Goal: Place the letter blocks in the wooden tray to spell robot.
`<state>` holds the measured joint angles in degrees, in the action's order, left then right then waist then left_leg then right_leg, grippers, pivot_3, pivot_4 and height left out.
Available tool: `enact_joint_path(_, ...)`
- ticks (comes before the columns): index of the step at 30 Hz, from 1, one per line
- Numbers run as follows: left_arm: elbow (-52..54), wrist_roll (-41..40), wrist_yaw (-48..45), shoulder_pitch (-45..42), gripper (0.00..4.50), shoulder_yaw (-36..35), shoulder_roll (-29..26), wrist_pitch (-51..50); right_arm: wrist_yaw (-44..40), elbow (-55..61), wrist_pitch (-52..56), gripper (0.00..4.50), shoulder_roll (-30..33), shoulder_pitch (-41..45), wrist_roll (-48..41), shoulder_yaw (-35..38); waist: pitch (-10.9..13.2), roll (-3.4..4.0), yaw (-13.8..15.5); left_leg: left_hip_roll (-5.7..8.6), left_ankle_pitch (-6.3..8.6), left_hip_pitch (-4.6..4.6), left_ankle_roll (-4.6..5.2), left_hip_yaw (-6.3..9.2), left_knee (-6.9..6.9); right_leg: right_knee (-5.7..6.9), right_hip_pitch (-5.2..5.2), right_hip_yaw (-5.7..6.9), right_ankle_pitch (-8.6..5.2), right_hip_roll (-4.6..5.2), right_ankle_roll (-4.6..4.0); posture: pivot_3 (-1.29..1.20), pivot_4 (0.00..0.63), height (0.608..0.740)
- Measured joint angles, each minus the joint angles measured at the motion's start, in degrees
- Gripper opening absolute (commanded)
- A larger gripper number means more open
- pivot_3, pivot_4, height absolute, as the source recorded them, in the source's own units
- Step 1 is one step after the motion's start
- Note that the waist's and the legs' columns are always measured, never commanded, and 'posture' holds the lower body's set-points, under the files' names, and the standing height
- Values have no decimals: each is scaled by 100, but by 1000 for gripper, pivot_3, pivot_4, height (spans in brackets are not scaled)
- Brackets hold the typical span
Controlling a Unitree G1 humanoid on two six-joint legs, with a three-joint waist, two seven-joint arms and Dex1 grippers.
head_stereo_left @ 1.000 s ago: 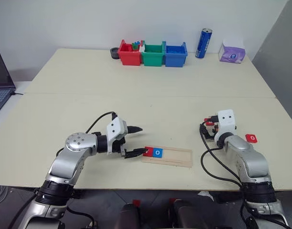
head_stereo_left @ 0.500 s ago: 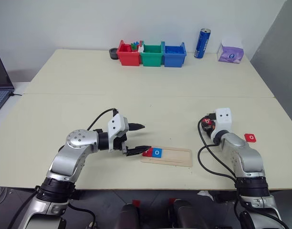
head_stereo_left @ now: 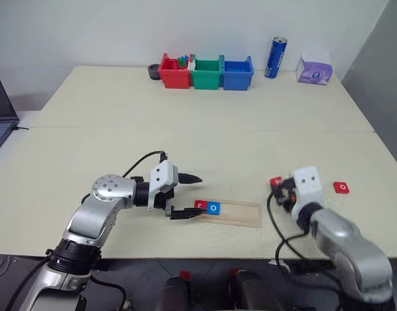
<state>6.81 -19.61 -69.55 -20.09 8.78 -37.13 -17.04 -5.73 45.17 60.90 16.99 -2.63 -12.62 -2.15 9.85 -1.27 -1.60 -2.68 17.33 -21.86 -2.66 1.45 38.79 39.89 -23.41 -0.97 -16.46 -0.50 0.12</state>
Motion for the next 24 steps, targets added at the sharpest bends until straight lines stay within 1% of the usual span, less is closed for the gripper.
enact_joint_path(1, 4, -1, -9, -26, 4500, 25, 23, 1, 136, 156, 88, 1469, -158, -163, 25, -15, 0, 0, 0, 0, 0, 0, 0, -1, 0, 0, 0, -1, -10, 0, 18, 0, 150, 740)
enact_joint_path(3, 48, -3, -50, -55, 4500, 84, 41, 3, 436, 371, 129, 1469, -438, -569, 151, -12, -1, 0, -2, 0, 0, 2, 0, 0, 1, 1, 1, 0, -12, 0, 21, 0, 150, 740)
enact_joint_path(5, 68, -2, -108, -59, 4500, 103, 43, 6, 667, 400, 138, 1469, -581, -857, 297, 17, 0, 0, -3, 1, 0, 3, -1, -3, 1, 1, 1, -2, -12, 0, 22, 0, 150, 740)
enact_joint_path(8, 72, -1, -128, -124, 4500, 166, 78, 6, 915, 406, 87, 1469, -840, -1001, 478, 130, -1, 0, -3, 0, 0, 5, -1, -2, 1, 1, 1, -1, -12, -1, 22, 0, 150, 740)
enact_joint_path(12, 83, -1, -163, -207, 4500, 230, 144, 8, 1012, 403, -1, 1469, -1071, -1055, 513, 139, 0, 0, -7, -1, 0, 4, -1, -1, 0, 0, 1, -1, -13, -3, 22, 0, 150, 740)
enact_joint_path(14, 83, -1, -200, -241, 4500, 231, 154, 11, 1085, 365, -58, 2212, -1265, -1058, 521, 158, 0, 0, -6, -1, 0, 4, -1, 0, -1, 0, 1, -1, -13, -4, 22, 0, 150, 740)
enact_joint_path(16, 83, 0, -213, -274, 4500, 262, 196, 18, 1129, 291, -130, 2827, -1488, -1040, 517, 198, -1, 0, -6, 0, 0, 4, -1, -1, -1, 0, 1, -2, -13, -3, 22, 0, 150, 740)
enact_joint_path(17, 84, 1, -212, -277, 4500, 294, 230, 20, 1153, 261, -161, 3232, -1572, -1012, 516, 229, -1, 0, -6, 0, 0, 4, -1, -2, 0, -1, 1, -3, -13, -2, 22, 0, 150, 740)
enact_joint_path(20, 85, 13, -211, -276, 4500, 343, 256, 20, 1199, 232, -182, 4260, -1731, -964, 502, 313, -1, 0, -7, 0, 0, 3, -1, -1, 0, -2, 1, -2, -13, -2, 22, 0, 150, 740)
enact_joint_path(21, 85, 20, -210, -276, 4500, 344, 256, 20, 1201, 232, -181, 4422, -1748, -955, 497, 322, 0, 0, -7, 0, 0, 3, 0, 0, -1, -2, 0, -2, -13, -2, 22, 0, 150, 740)
enact_joint_path(24, 85, 41, -193, -275, 4500, 344, 255, 35, 1152, 248, -188, 4422, -1581, -836, 511, 306, 0, 1, -8, 0, 0, 3, 0, -2, -1, -2, 0, -3, -13, -3, 22, 0, 150, 740)
